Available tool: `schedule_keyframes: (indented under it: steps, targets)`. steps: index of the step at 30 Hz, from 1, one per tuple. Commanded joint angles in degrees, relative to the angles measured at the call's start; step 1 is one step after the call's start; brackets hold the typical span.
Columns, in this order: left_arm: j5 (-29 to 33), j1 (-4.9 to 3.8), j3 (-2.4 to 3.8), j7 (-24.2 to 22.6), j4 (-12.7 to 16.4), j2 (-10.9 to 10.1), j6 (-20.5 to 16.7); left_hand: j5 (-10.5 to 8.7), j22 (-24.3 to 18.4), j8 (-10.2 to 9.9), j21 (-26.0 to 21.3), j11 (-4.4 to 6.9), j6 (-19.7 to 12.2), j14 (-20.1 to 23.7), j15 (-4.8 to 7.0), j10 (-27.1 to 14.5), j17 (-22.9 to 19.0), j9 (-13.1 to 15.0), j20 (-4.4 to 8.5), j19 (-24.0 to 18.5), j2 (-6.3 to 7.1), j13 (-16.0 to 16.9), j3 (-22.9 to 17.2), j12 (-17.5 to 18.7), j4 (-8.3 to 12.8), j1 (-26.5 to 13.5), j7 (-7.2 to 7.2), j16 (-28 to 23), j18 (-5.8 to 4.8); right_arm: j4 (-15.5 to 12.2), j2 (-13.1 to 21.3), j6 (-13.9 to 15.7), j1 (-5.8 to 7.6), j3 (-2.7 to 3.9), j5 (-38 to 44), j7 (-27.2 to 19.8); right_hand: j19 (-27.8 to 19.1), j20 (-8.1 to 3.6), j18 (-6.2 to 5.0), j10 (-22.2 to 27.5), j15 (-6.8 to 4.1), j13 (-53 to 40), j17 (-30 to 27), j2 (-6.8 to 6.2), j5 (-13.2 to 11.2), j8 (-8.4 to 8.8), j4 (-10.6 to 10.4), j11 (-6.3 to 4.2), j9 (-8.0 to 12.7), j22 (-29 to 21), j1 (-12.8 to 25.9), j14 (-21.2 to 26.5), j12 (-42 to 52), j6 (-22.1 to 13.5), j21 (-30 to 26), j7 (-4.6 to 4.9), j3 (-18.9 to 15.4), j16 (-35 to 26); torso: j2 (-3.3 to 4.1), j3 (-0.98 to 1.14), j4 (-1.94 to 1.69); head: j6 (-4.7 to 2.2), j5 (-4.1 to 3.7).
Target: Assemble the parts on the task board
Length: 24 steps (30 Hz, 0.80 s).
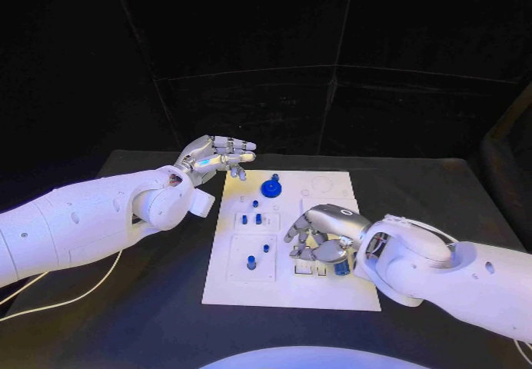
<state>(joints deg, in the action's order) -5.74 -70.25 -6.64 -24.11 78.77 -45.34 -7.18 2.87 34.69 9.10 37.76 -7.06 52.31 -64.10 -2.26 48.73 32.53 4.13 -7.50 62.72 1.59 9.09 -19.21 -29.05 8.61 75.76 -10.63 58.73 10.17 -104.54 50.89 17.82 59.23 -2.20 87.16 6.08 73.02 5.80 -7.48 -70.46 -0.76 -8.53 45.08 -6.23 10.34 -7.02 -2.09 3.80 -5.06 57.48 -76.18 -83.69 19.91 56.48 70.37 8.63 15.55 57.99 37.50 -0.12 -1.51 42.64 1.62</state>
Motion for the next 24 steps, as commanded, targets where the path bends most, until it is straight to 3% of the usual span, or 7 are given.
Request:
schedule_keyframes:
  steps: [1, 4, 7, 9, 12, 17, 24]
  targets:
    - [0.2, -0.07, 0.05, -0.27, 0.06, -0.1, 0.46, -0.08, -0.06, 0.39, -0.27, -0.01, -0.15, 0.32, 0.08, -0.47, -0.06, 0.06, -0.25, -0.02, -0.37, 0.07, 0.15, -0.37, 0.03, -0.13, 0.02, 0.05, 0.31, -2.14, 3.33, 4.45, 0.98, 0.11, -11.34, 1.76, 2.73, -1.02, 1.7, -3.53, -0.97, -3.16, 4.76, -0.05, 0.74, -0.69, -1.04, -1.14, -0.15, 4.5, 1.54, -1.51, 4.87, 0.82, 3.11, -0.87, -1.39, 4.03, -0.37, -0.02, 0.57, -0.81, -0.74]
    - [0.2, -0.07, 0.04, -0.26, 0.0, -0.1, 0.43, -0.09, -0.1, 0.44, -0.31, -0.02, -0.2, 0.38, 0.06, -0.57, -0.14, 0.06, -0.26, -0.02, -0.39, 0.09, 0.22, -0.52, 0.04, -0.15, 0.02, 0.08, 0.31, -3.17, 6.94, 3.47, 1.57, 0.12, -12.77, 4.58, 5.46, -1.93, 2.74, -4.85, -1.72, -11.84, 11.38, 0.28, 2.68, -2.16, -3.83, -2.1, -0.56, 9.68, 4.14, -2.55, 14.51, 2.13, 6.61, -1.87, -4.11, 9.46, -0.64, -0.1, 0.81, -0.98, -1.4]
    - [0.2, -0.07, 0.04, -0.27, -0.01, -0.06, 0.5, -0.09, -0.12, 0.48, -0.34, -0.03, -0.23, 0.41, 0.05, -0.64, -0.19, 0.07, -0.27, -0.03, -0.41, 0.1, 0.27, -0.62, 0.04, -0.17, 0.01, 0.1, 0.3, -3.29, 9.59, 2.52, 1.87, 0.11, -13.42, 7.12, 7.42, -2.48, 3.63, -7.09, -2.16, -38.08, 18.54, 0.47, 6.3, -3.96, -5.84, -2.68, -1.38, 14.21, 4.51, -3.02, 37.49, 2.81, 9.6, -2.75, -7.67, 15.12, -0.79, -0.13, 0.99, -0.86, -1.64]
    - [0.2, -0.07, 0.03, -0.26, -0.05, -0.02, 0.6, -0.09, -0.12, 0.48, -0.34, -0.03, -0.23, 0.41, 0.05, -0.64, -0.19, 0.07, -0.27, -0.03, -0.41, 0.1, 0.27, -0.62, 0.04, -0.17, 0.01, 0.1, 0.3, -3.09, 10.85, 1.7, 1.97, 0.1, -13.91, 8.93, 8.24, -2.45, 4.0, -7.79, -2.2, -50.45, 22.02, 1.54, 6.8, -5.19, -6.95, -2.63, -2.12, 16.45, 3.92, -3.06, 47.54, 2.66, 11.02, -2.59, -10.11, 17.74, -0.86, -0.07, 1.21, -0.83, -1.7]
    - [0.2, -0.06, 0.02, -0.25, -0.09, 0.02, 0.74, -0.09, -0.14, 0.52, -0.36, -0.03, -0.21, 0.43, 0.04, -0.65, -0.21, 0.07, -0.28, -0.04, -0.42, 0.11, 0.31, -0.68, 0.02, -0.21, 0.01, 0.11, 0.3, -2.86, 11.61, 0.65, 2.0, 0.07, -12.8, 11.51, 8.61, -2.34, 4.16, -8.07, -2.02, -55.59, 24.31, 2.2, 6.62, -6.09, -8.45, -2.56, -2.81, 17.58, 4.14, -3.23, 51.38, 1.99, 11.75, -2.54, -12.71, 19.48, -0.95, -0.04, 1.24, -0.76, -1.96]
    - [0.2, -0.06, -0.01, -0.24, -0.13, 0.0, 0.84, -0.09, -0.14, 0.52, -0.36, -0.03, -0.21, 0.43, 0.04, -0.65, -0.21, 0.07, -0.28, -0.04, -0.42, 0.11, 0.31, -0.68, 0.02, -0.21, 0.01, 0.11, 0.3, -2.5, 11.78, -1.61, 1.95, 0.03, -7.86, 16.43, 8.66, -2.29, 4.17, -7.96, -2.08, -57.61, 25.58, 1.84, 6.14, -7.11, -12.23, -2.56, -3.6, 17.74, 7.4, -3.31, 52.59, 1.53, 11.85, -2.74, -16.81, 20.57, -0.89, -0.09, 1.12, -1.07, -2.24]
    - [0.2, -0.06, -0.03, -0.23, -0.05, -0.11, 0.89, -0.09, -0.16, 0.58, -0.4, -0.03, -0.18, 0.47, 0.03, -0.66, -0.26, 0.09, -0.29, -0.05, -0.45, 0.13, 0.38, -0.78, -0.04, -0.31, 0.02, 0.12, 0.29, -2.0, 10.88, -4.86, 1.24, -0.04, -3.24, 20.21, 9.57, -2.38, 4.52, -8.28, -2.17, -59.17, 27.82, 2.22, 6.1, -7.95, -13.61, -2.69, -4.28, 19.4, 6.64, -3.6, 53.38, 1.45, 12.73, -2.91, -18.41, 22.07, -0.78, -0.2, 0.91, -1.07, -2.73]
